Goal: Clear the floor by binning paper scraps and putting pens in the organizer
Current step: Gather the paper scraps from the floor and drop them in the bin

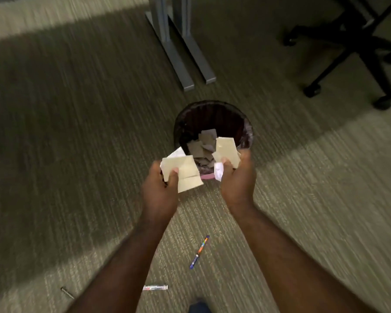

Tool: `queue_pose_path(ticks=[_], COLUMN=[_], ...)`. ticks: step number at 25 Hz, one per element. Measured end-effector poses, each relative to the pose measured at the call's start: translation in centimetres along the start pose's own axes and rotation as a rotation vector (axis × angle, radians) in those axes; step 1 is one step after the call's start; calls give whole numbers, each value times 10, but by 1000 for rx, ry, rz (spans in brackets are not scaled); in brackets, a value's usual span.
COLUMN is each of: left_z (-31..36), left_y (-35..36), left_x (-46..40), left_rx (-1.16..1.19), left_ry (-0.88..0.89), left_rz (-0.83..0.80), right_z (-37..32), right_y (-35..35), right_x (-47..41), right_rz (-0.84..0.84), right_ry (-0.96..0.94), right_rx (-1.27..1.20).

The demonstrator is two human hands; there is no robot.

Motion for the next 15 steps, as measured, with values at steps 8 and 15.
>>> queue_pose_path(ticks=[8,15], left_z=[17,-34], left_y=[95,33], left_x=[-65,-20], left_rx=[63,-9], left_ry=[-145,58], left_rz=[-173,-212], right_z=[-14,-6], right_y=[8,22], right_x=[-70,10], right_rz=[-128,-160], right_ry=[-193,-457], right_rx=[218,266])
Point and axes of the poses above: each hand's wrist, its own x-axis away from the middle knuckle, its own y-axis out of the palm, z = x × y, the point moved 7 cm from there along -x, towards the middle knuckle, and after that the axes turned 9 degrees about x, right-handed, at the moved point
